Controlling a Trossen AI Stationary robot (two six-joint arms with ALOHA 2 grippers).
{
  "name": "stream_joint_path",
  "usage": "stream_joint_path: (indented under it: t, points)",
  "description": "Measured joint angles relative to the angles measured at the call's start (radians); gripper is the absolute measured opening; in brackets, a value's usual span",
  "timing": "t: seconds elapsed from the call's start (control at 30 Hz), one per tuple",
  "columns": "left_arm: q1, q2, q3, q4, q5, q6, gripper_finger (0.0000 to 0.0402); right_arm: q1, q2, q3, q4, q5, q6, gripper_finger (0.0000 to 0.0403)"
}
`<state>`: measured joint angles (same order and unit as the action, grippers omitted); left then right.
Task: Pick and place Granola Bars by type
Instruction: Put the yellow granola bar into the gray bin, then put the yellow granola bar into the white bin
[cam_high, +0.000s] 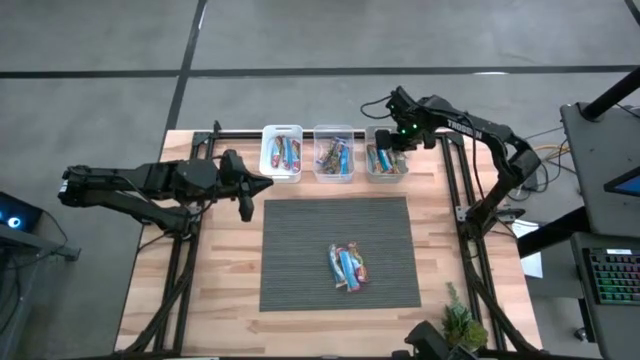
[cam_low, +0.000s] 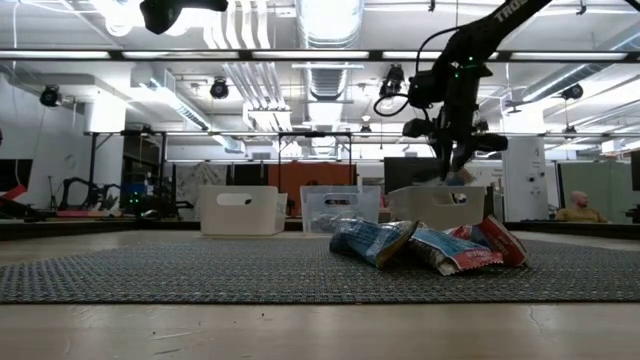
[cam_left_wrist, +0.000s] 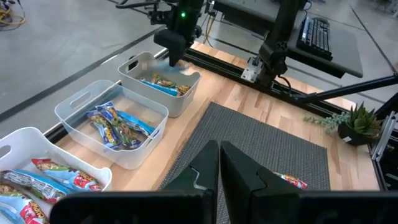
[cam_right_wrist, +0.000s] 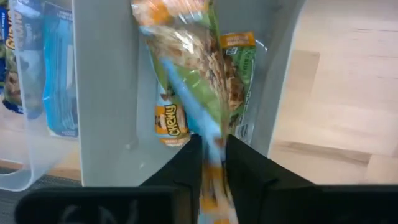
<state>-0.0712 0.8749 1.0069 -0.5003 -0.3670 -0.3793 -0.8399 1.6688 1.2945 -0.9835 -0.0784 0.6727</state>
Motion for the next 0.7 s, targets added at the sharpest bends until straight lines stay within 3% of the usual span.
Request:
stream_joint_path:
  t: [0.37,0.53,0.7]
  points:
    - [0.000,0.000,0.000,0.000,0.001,0.000,0.0000,0.026,-0.002,0.008,0.029,0.026,-0.044,0.0158]
    - [0.000,0.000,0.000,-0.001,0.002,0.000,0.0000,0.083,-0.041,0.010,0.084,0.026,-0.117,0.0161]
    - [0.000,0.000,0.000,-0.001,0.002,0.000,0.0000,0.164,-0.113,0.010,0.162,0.022,-0.194,0.0139]
